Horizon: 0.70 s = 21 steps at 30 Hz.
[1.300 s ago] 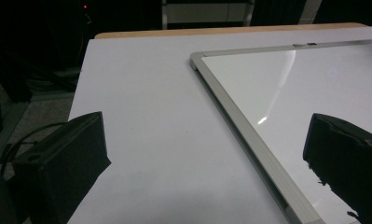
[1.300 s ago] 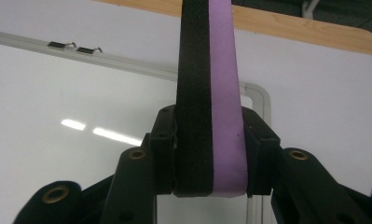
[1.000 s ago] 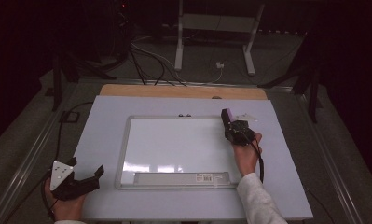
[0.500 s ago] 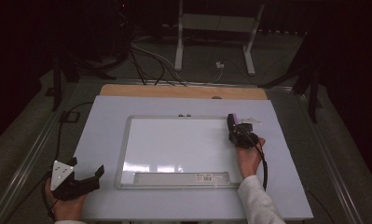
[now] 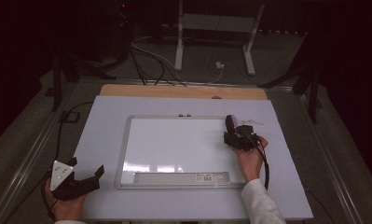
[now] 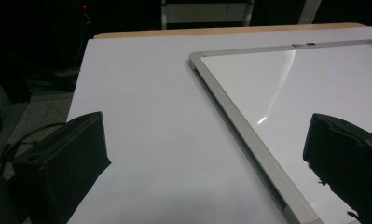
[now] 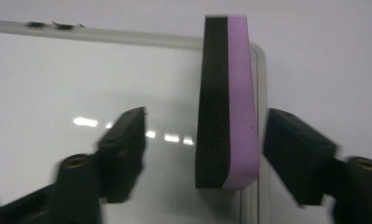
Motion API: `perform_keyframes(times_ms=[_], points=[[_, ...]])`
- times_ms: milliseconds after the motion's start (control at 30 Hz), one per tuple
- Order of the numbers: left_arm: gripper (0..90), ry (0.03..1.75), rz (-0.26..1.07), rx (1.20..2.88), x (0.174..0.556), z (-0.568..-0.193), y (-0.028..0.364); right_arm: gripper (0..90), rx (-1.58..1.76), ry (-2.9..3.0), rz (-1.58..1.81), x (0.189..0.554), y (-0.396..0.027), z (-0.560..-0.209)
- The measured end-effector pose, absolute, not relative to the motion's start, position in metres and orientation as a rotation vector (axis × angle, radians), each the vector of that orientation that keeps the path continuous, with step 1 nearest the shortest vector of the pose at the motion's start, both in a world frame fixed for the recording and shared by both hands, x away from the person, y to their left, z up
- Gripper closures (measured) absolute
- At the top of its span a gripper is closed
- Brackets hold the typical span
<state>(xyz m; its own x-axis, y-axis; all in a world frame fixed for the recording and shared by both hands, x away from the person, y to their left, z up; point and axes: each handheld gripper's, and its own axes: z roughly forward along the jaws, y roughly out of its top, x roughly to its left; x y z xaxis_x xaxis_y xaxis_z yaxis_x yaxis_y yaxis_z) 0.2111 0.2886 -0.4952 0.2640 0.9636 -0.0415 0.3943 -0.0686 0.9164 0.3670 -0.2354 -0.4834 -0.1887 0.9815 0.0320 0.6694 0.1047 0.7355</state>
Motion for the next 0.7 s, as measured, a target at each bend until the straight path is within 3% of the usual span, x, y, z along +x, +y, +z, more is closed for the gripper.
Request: perform_keyframes(times_ms=[100, 333, 700], points=[[0.6, 1.276, 0.792, 1.629, 0.211, -0.494, 0.289, 15.0, 1.562, 1.917, 0.945, 0.358, -0.242, -0.477], [0.6, 1.272, 0.792, 1.594, 0.210, -0.490, 0.289, 2.6, 1.479, 1.921, 1.065, 0.327, -0.271, -0.468], [0.6, 1.236, 0.795, 1.560, 0.207, -0.482, 0.287, 0.1, 1.323, 1.890, 1.235, 0.257, -0.315, -0.476]])
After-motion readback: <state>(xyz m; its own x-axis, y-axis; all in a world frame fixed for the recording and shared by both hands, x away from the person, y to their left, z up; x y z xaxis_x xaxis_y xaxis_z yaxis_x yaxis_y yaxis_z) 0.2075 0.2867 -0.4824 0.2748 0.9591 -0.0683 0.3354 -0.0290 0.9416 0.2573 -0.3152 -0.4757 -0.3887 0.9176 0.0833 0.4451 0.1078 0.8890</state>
